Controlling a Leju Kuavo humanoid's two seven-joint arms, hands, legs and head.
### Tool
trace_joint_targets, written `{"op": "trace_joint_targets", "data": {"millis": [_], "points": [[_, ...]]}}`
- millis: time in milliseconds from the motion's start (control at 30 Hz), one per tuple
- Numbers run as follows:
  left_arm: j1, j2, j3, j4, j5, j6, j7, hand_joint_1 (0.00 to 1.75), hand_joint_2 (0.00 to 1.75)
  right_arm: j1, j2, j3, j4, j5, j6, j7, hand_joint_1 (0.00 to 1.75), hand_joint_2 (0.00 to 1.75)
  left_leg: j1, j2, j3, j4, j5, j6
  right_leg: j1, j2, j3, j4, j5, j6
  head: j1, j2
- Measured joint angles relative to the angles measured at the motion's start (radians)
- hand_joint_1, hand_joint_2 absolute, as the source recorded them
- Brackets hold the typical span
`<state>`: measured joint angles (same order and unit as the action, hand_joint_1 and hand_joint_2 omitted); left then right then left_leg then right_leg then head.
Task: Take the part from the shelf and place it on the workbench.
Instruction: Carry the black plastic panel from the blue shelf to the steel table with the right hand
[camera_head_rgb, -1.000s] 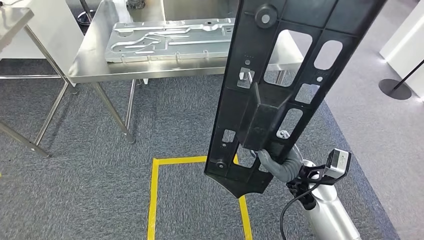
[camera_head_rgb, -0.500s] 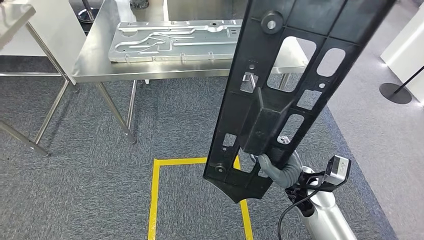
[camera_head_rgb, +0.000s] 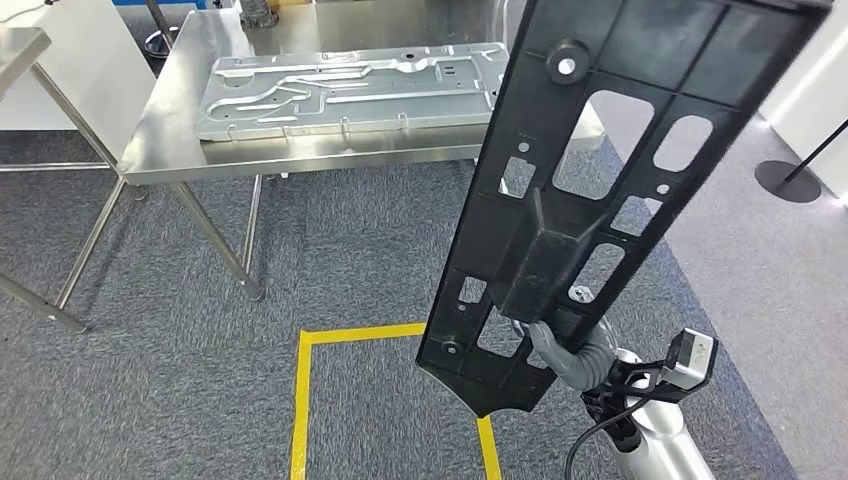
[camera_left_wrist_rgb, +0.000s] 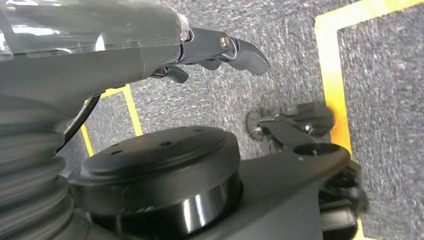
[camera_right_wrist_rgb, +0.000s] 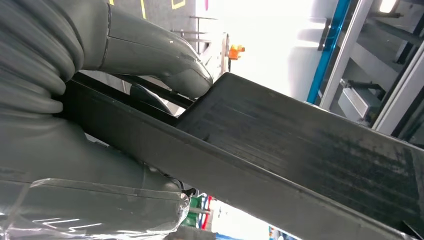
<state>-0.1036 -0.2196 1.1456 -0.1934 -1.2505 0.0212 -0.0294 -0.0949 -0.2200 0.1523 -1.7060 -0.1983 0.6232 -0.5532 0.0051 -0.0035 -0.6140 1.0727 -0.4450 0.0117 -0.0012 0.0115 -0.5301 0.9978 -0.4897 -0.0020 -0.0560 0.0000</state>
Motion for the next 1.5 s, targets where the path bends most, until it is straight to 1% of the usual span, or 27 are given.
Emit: {"op": "trace_joint_targets", "data": {"millis": [33,133,200,233,300,333,367,400,467,533,600,700,767,833,867,900,967,1000,1033,1100,1200,1267,1333,1367,1400,1467,1500], "points": [[0.001,0.0,0.0,0.0,0.0,0.0,0.0,0.0,1.75,0.002,0.0,-0.003,-0.003,0.0,0.0,-0.001,1.75,1.75,-0.002,-0.001,0.012,-0.031,0.005,0.004,0.0,0.002,-0.001,0.002,-0.003,0.005,0.0,0.0],[0.001,0.0,0.0,0.0,0.0,-0.001,0.0,0.0,1.75,0.006,0.001,-0.007,-0.007,0.0,0.001,-0.002,1.75,1.75,-0.002,-0.002,0.02,-0.054,-0.004,0.015,-0.001,0.003,-0.005,0.002,-0.009,0.023,0.0,0.0],[-0.001,0.0,0.0,0.0,0.001,-0.001,-0.001,0.0,1.75,0.004,0.003,-0.008,-0.01,0.0,0.001,-0.002,1.75,1.75,0.003,-0.002,0.033,-0.066,-0.005,0.024,-0.002,0.0,-0.016,0.038,-0.031,0.034,0.0,0.0],[-0.002,0.0,0.0,0.0,0.001,-0.001,-0.002,0.0,1.75,0.002,0.003,-0.009,-0.012,0.0,0.001,-0.002,1.75,1.75,0.005,-0.002,0.04,-0.07,-0.007,0.028,-0.005,-0.002,-0.041,0.089,-0.053,0.039,0.0,0.0],[-0.003,0.0,0.0,0.0,0.001,-0.001,-0.002,0.0,1.75,0.001,0.004,-0.009,-0.012,0.0,0.001,-0.002,1.75,1.75,0.005,-0.001,0.049,-0.07,-0.015,0.031,-0.01,-0.004,-0.125,0.23,-0.101,0.047,0.0,0.0],[-0.002,0.0,0.0,0.0,0.001,-0.001,-0.002,0.0,1.75,0.003,0.004,-0.009,-0.012,0.001,0.001,-0.002,1.75,1.75,0.005,-0.001,0.053,-0.07,-0.02,0.031,-0.012,-0.005,-0.161,0.28,-0.107,0.05,0.0,0.0],[-0.002,0.0,0.0,0.0,0.002,-0.002,-0.002,0.0,1.75,0.005,0.004,-0.008,-0.012,0.002,0.001,-0.001,1.75,1.75,0.005,-0.002,0.059,-0.07,-0.025,0.03,-0.014,-0.006,-0.179,0.294,-0.092,0.052,0.0,0.0],[-0.001,0.0,0.0,0.0,0.002,-0.002,-0.002,0.0,1.75,0.006,0.004,-0.008,-0.012,0.002,0.001,-0.001,1.75,1.75,0.006,-0.002,0.067,-0.07,-0.03,0.029,-0.016,-0.006,-0.175,0.263,-0.056,0.053,0.0,0.0],[0.0,-0.001,0.0,0.0,0.002,-0.002,-0.003,0.0,1.75,0.005,0.004,-0.008,-0.012,0.004,0.0,-0.001,1.75,1.75,0.005,-0.003,0.086,-0.07,-0.045,0.022,-0.019,-0.009,-0.124,0.126,0.032,0.052,0.0,0.0],[-0.002,-0.001,0.0,0.0,0.003,-0.002,-0.003,0.0,1.75,0.005,0.005,-0.008,-0.014,0.007,-0.002,0.0,1.75,1.75,0.002,-0.004,0.095,-0.069,-0.057,0.01,-0.015,-0.01,-0.084,0.029,0.067,0.044,0.0,0.0],[-0.003,-0.001,0.0,0.0,0.003,-0.004,-0.003,0.0,1.75,0.006,0.006,-0.007,-0.016,0.01,-0.004,0.001,1.75,1.75,0.001,-0.003,0.098,-0.072,-0.065,-0.001,-0.009,-0.007,-0.079,0.016,0.056,0.03,0.0,0.0],[-0.004,0.0,0.0,0.0,0.003,-0.007,-0.004,0.0,1.75,0.006,0.006,-0.007,-0.02,0.013,-0.008,0.002,1.75,1.75,0.001,-0.001,0.098,-0.05,-0.087,-0.016,-0.013,-0.006,-0.063,0.007,0.047,0.009,0.0,0.0],[-0.005,0.0,0.0,0.0,0.003,-0.008,-0.004,0.0,1.75,0.005,0.006,-0.007,-0.023,0.014,-0.01,0.003,1.75,1.75,0.003,0.0,0.044,0.06,-0.133,-0.022,-0.012,-0.009,-0.047,0.003,0.038,-0.003,0.0,0.0],[-0.003,0.0,0.0,0.0,0.004,-0.009,-0.005,0.0,1.75,0.007,0.006,-0.006,-0.023,0.016,-0.012,0.004,1.75,1.75,0.004,0.0,-0.044,0.198,-0.172,-0.024,-0.007,-0.01,-0.037,0.003,0.027,-0.009,0.0,0.0],[-0.003,0.0,0.0,0.0,0.004,-0.01,-0.005,0.0,1.75,0.008,0.006,-0.006,-0.023,0.016,-0.012,0.005,1.75,1.75,0.004,0.0,-0.071,0.228,-0.164,-0.023,-0.005,-0.009,-0.03,0.003,0.021,-0.01,0.0,0.0],[-0.003,0.0,0.0,0.0,0.004,-0.01,-0.006,0.0,1.75,0.009,0.006,-0.006,-0.023,0.016,-0.012,0.006,1.75,1.75,0.004,0.0,-0.078,0.217,-0.134,-0.02,-0.003,-0.008,-0.021,0.003,0.014,-0.01,0.0,0.0],[-0.003,0.0,0.0,0.0,0.004,-0.011,-0.005,0.0,1.75,0.009,0.006,-0.006,-0.023,0.016,-0.011,0.006,1.75,1.75,0.001,0.0,-0.044,0.098,-0.038,-0.008,-0.001,-0.005,0.002,0.003,-0.002,-0.008,0.0,0.0],[-0.001,0.0,0.0,0.0,0.004,-0.011,-0.004,0.0,1.75,0.009,0.006,-0.006,-0.023,0.016,-0.011,0.006,1.75,1.75,-0.002,0.0,-0.02,0.036,-0.004,-0.001,0.002,-0.004,0.011,0.004,-0.011,-0.005,0.0,0.0],[0.0,0.0,0.0,0.0,0.004,-0.011,-0.004,0.0,1.75,0.008,0.006,-0.006,-0.023,0.016,-0.011,0.006,1.75,1.75,-0.005,0.0,-0.002,-0.01,0.012,0.005,0.002,-0.003,0.015,0.005,-0.017,-0.001,0.0,0.0],[0.001,0.0,0.0,0.0,0.005,-0.011,-0.003,0.0,1.75,0.007,0.006,-0.007,-0.023,0.016,-0.01,0.007,1.75,1.75,-0.01,-0.001,0.011,-0.038,0.004,0.011,0.002,-0.001,0.014,0.005,-0.024,0.01,0.0,0.0],[0.001,-0.002,0.0,0.0,0.006,-0.012,-0.003,0.0,1.75,0.003,0.008,-0.007,-0.026,0.016,-0.007,0.009,1.75,1.75,-0.002,-0.003,0.027,-0.061,0.0,0.022,-0.001,-0.003,0.01,0.023,-0.04,0.026,0.0,0.0],[0.0,-0.004,0.0,0.0,0.008,-0.012,-0.003,0.0,1.75,-0.001,0.01,-0.007,-0.028,0.015,-0.004,0.009,1.75,1.75,0.002,-0.002,0.044,-0.072,-0.006,0.028,-0.005,-0.005,-0.042,0.121,-0.078,0.035,0.0,0.0],[0.0,-0.004,0.0,0.0,0.011,-0.012,-0.002,0.0,1.75,-0.004,0.01,-0.007,-0.026,0.014,0.0,0.012,1.75,1.75,0.003,-0.002,0.056,-0.073,-0.017,0.03,-0.012,-0.006,-0.13,0.253,-0.113,0.044,0.0,0.0],[0.001,-0.004,0.0,0.0,0.012,-0.012,-0.002,0.0,1.75,-0.005,0.01,-0.006,-0.024,0.014,0.002,0.013,1.75,1.75,0.003,-0.002,0.064,-0.073,-0.024,0.03,-0.016,-0.006,-0.162,0.286,-0.106,0.048,0.0,0.0],[0.003,-0.004,0.0,0.0,0.014,-0.011,-0.001,0.0,1.75,-0.006,0.01,-0.006,-0.022,0.014,0.004,0.014,1.75,1.75,0.004,-0.003,0.074,-0.073,-0.032,0.028,-0.019,-0.007,-0.175,0.281,-0.077,0.052,0.0,0.0],[0.004,-0.004,0.0,0.0,0.015,-0.011,-0.001,0.0,1.75,-0.011,0.01,-0.006,-0.018,0.012,0.005,0.015,1.75,1.75,0.007,-0.005,0.097,-0.072,-0.051,0.02,-0.025,-0.009,-0.149,0.168,0.022,0.056,0.0,0.0],[0.004,-0.005,0.0,0.0,0.015,-0.011,-0.001,0.0,1.75,-0.015,0.01,-0.006,-0.016,0.012,0.005,0.015,1.75,1.75,0.006,-0.005,0.106,-0.071,-0.06,0.014,-0.025,-0.011,-0.127,0.106,0.058,0.056,0.0,0.0]]}}
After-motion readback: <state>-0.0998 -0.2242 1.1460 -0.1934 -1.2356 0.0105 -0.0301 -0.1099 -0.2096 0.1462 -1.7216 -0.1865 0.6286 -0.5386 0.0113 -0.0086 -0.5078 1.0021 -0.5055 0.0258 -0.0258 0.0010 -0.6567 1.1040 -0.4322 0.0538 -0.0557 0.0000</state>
